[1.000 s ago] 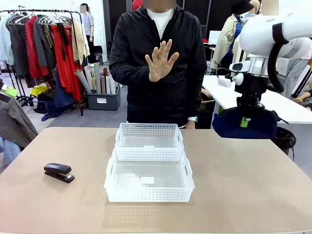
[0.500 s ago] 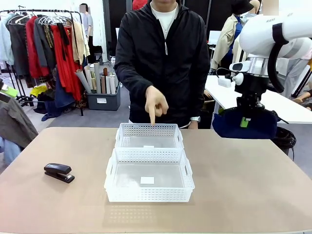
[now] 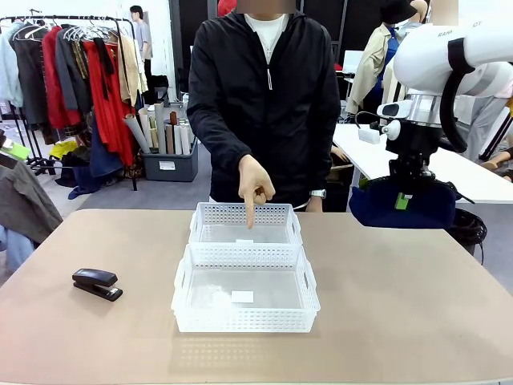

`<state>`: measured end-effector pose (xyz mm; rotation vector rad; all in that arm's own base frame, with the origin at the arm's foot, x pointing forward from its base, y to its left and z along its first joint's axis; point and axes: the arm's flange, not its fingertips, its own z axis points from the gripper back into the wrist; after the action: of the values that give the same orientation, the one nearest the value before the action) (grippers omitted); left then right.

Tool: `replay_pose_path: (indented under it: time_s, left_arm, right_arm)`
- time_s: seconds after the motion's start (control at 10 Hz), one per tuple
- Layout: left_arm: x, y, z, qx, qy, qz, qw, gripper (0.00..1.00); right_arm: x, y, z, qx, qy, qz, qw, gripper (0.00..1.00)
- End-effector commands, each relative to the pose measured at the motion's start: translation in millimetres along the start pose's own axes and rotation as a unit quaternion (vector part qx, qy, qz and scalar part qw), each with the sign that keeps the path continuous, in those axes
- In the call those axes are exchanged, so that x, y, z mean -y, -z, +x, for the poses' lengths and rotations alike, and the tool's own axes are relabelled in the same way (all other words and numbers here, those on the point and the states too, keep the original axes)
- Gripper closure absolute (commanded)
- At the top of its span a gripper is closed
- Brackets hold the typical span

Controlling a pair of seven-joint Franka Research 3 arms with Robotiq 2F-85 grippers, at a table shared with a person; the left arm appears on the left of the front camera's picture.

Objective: Distribute items into two baskets.
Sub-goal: Place the picked Pencil pouch into the Organizing basket as instructed by the person.

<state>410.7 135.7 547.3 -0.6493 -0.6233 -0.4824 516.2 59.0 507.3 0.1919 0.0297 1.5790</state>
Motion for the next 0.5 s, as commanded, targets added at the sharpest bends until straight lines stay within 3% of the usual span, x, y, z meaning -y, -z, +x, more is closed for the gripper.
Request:
replay_pose_path:
  time_s: [0.0,0.2,0.4]
  left_arm:
    - [1.9,0.3,0.0,0.004,0.001,0.001,1.0,0.0]
    - [1.9,0.3,0.0,0.004,0.001,0.001,1.0,0.0]
    - [1.9,0.3,0.0,0.004,0.001,0.001,1.0,0.0]
  right_arm:
    - [-1.6,-3.9,-0.2,-0.004,0.002,-0.004,1.0,1.0]
    - [0.0,0.0,0.0,0.0,0.0,0.0,1.0,1.0]
    - [-16.8,-2.4,21.7,-0.015,0.004,-0.008,1.0,1.0]
